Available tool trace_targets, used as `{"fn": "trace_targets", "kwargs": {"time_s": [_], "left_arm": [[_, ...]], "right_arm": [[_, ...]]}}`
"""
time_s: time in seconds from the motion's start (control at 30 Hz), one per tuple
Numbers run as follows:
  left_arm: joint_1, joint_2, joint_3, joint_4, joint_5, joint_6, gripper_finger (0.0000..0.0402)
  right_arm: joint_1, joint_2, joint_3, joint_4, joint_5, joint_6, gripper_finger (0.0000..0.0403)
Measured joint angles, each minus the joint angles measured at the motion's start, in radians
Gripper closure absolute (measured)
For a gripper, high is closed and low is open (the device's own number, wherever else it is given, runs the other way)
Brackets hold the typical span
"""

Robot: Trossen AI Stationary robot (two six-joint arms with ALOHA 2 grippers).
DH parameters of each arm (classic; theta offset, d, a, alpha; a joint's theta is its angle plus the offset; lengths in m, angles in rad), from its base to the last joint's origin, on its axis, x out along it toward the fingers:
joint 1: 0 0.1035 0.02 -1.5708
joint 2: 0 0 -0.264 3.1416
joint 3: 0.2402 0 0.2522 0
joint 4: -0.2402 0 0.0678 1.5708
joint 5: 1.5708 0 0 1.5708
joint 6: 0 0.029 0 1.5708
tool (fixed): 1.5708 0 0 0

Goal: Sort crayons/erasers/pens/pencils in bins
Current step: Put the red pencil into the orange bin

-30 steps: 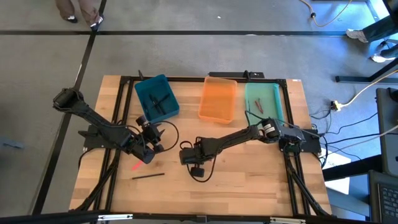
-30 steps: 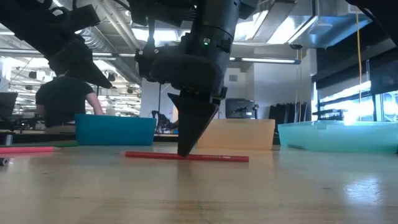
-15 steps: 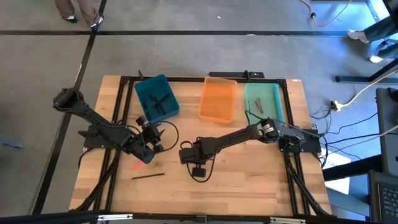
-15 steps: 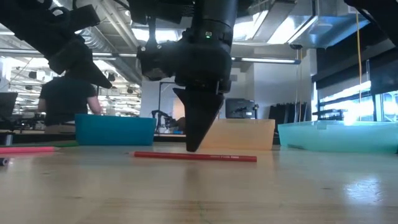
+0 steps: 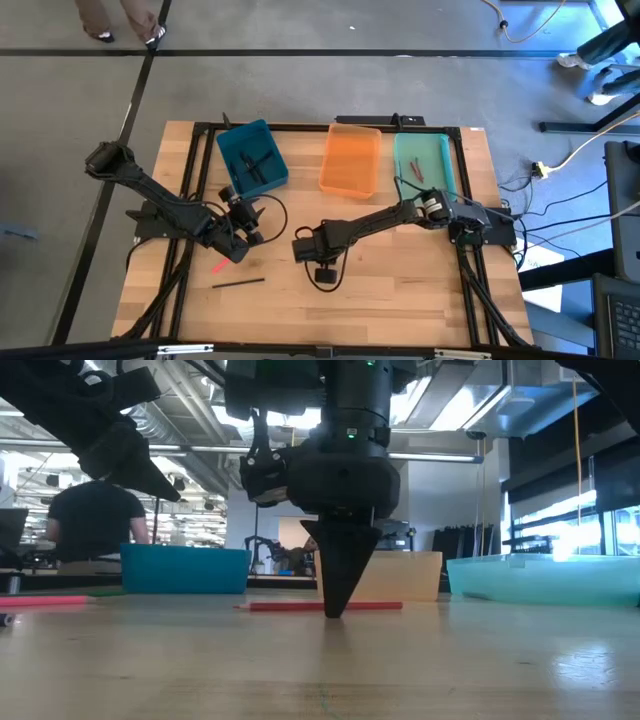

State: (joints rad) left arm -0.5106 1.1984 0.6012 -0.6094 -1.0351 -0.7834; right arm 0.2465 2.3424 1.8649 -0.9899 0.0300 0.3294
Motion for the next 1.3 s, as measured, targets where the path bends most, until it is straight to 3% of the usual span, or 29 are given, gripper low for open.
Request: {"fn": "trace_targets", "kwargs": {"time_s": [0.3, 0.6, 0.93, 1.3], "left_arm": [[0.0, 0.0, 0.0, 0.0, 0.0, 0.0, 0.0266], [0.0, 0.0, 0.0, 0.0, 0.0, 0.0, 0.0266], [0.0, 0.0, 0.0, 0.0, 0.0, 0.0, 0.0266], [0.009, 0.0, 0.0, -0.003, -0.001, 0.0, 0.0266]], "right_arm": [[0.001, 0.014, 0.107, -0.092, 0.063, -0.09, 0.0329], [-0.008, 0.009, 0.18, -0.1, 0.134, -0.519, 0.0329], [-0.044, 0.009, 0.112, 0.157, 0.126, -0.516, 0.0329], [-0.077, 0.061, 0.108, 0.17, 0.046, -0.503, 0.0329]]}}
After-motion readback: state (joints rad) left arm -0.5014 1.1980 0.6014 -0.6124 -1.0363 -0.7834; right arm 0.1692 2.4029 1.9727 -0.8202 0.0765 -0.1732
